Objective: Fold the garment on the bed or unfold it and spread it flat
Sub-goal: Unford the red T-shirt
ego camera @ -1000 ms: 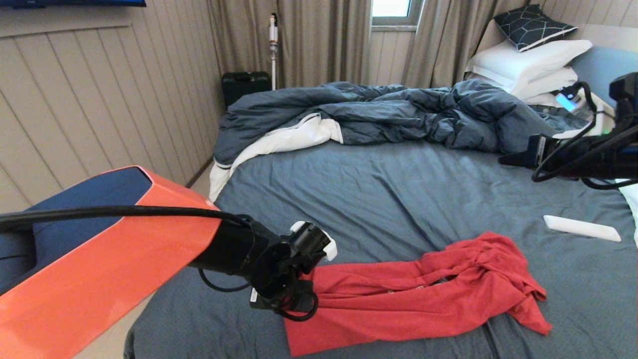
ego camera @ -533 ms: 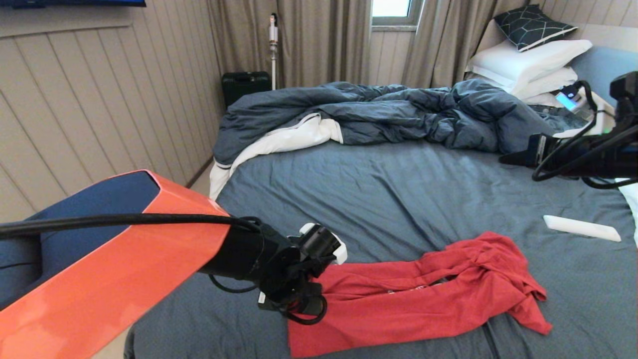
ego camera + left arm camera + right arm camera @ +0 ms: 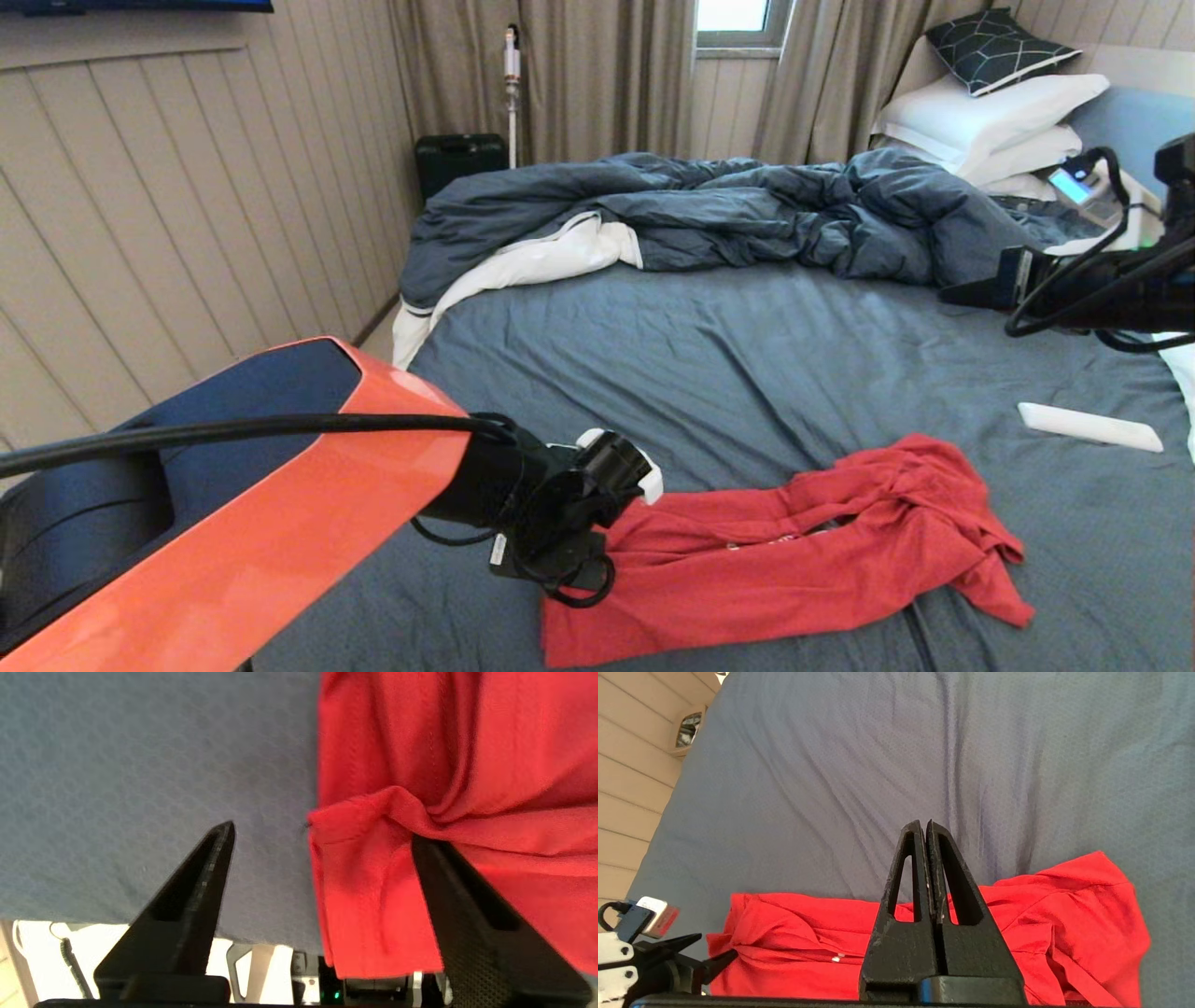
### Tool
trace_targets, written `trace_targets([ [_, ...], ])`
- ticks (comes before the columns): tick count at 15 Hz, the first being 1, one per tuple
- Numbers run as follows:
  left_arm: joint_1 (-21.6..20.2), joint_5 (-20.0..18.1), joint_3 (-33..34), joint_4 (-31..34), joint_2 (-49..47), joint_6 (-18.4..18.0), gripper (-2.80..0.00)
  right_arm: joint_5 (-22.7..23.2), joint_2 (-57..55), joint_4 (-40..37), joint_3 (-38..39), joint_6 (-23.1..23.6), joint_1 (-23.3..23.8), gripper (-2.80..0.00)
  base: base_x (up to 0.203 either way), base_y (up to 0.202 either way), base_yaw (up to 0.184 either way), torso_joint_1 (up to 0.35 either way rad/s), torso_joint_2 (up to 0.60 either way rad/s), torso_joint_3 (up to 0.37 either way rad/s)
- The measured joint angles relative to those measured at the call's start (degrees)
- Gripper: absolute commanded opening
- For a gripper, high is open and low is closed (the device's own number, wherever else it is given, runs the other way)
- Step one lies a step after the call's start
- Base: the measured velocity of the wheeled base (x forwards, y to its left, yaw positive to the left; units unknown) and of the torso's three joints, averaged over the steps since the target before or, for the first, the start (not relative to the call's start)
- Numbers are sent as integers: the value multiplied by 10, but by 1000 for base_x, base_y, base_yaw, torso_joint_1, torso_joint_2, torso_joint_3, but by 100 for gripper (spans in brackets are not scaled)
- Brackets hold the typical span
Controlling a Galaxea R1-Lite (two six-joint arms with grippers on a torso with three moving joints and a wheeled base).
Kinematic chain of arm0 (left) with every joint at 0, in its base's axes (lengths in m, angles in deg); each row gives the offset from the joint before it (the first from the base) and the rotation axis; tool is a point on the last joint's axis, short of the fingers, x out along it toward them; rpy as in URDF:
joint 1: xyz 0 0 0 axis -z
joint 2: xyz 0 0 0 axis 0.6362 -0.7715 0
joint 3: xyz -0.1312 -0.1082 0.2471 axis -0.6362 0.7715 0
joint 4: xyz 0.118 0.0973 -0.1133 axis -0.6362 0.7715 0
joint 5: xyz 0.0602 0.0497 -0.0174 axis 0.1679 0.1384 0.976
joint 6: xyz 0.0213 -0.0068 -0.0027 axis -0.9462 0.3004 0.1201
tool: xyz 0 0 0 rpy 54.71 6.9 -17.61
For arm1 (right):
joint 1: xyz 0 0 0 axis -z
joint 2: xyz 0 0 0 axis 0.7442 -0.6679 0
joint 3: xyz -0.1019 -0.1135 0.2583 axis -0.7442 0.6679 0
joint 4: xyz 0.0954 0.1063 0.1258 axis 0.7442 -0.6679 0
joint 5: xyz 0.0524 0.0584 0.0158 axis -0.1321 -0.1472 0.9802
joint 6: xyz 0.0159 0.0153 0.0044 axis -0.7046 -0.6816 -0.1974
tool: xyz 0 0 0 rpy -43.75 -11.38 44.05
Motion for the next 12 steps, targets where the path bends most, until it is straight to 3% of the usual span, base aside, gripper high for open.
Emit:
trace_targets([
  [5,8,-37,-57,84,-7,18,0,6,1,0,0,-1,8,-280,0,0,0,0,0,0],
  [12,20,-41,-67,90,-10,18,0,22,11,1,-1,-1,21,-280,0,0,0,0,0,0],
])
